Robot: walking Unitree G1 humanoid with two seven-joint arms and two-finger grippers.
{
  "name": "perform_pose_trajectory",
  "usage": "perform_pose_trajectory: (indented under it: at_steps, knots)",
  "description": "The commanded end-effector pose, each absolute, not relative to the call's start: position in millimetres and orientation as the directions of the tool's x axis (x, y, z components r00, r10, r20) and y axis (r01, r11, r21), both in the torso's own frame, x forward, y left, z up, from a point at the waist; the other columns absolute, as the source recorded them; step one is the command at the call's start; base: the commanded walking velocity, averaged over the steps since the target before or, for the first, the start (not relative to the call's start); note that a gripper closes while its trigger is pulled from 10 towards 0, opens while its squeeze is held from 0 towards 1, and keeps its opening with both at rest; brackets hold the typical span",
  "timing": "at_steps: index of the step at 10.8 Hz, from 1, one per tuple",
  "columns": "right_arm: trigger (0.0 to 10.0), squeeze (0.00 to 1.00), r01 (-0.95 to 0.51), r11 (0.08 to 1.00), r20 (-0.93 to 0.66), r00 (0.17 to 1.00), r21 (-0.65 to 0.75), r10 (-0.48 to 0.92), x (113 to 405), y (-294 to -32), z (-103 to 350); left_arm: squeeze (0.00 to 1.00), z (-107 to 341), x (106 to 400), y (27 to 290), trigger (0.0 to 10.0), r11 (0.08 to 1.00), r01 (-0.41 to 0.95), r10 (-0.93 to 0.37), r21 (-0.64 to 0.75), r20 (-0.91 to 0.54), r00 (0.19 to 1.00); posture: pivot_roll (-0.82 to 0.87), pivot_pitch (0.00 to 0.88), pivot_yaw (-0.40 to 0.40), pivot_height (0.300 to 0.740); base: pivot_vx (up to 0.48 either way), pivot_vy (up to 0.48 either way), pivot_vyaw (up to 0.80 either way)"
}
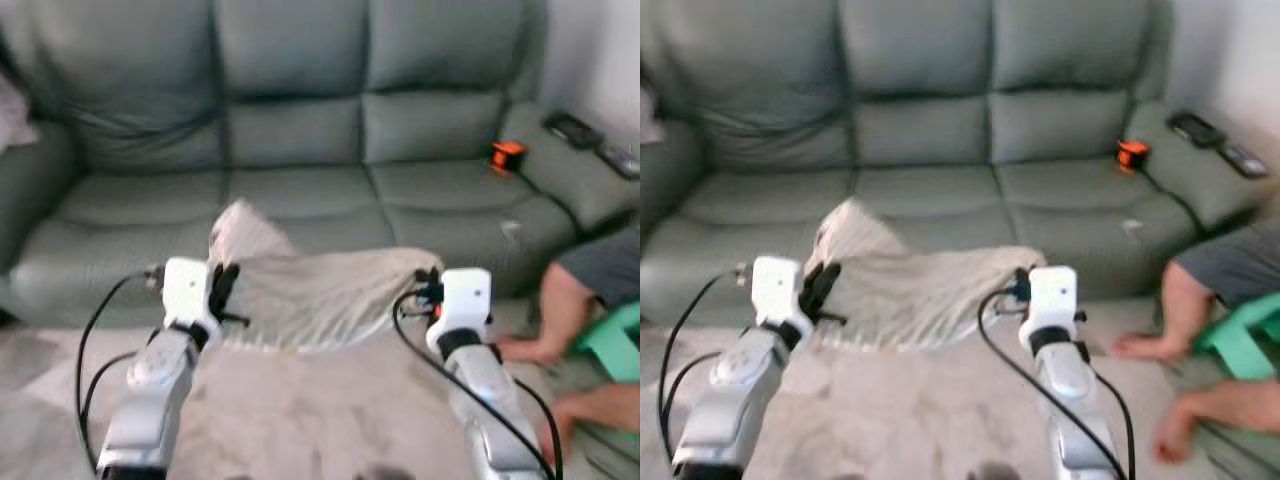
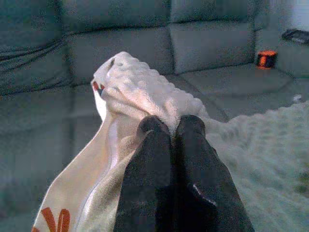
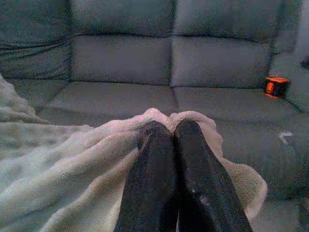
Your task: Move the pillow to the sofa
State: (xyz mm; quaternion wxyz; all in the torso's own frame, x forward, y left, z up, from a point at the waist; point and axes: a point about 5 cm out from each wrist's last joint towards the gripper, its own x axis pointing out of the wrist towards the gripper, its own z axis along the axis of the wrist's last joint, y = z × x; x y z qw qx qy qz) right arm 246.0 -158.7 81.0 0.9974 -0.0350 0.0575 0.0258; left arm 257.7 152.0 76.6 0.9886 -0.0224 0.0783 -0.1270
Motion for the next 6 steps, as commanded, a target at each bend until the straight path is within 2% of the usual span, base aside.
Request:
perform_pose_trajectory:
  at_steps: [1,4,6]
  knots:
    - [10.0,0.00,-0.046,0.996,-0.086,0.995,-0.076,0.040,248.1,-162.1,87.5,0.00,83.0,260.7,146.4,10.0,0.963,0.265,-0.270,-0.057,-0.119,0.955,-0.04,0.000,-0.002,0.740,0.469,0.000,0.00]
    - [10.0,0.00,-0.068,0.994,-0.068,0.996,-0.083,0.063,249.0,-159.6,90.2,0.00,82.7,261.0,144.2,10.0,0.964,0.261,-0.266,-0.059,-0.117,0.957,-0.04,0.000,-0.004,0.740,0.466,0.000,0.00]
    - [10.0,0.00,-0.072,0.994,-0.065,0.996,-0.084,0.067,249.3,-157.7,91.2,0.00,83.0,261.9,143.1,10.0,0.963,0.263,-0.268,-0.058,-0.116,0.956,-0.04,0.000,-0.002,0.740,0.469,0.000,0.58]
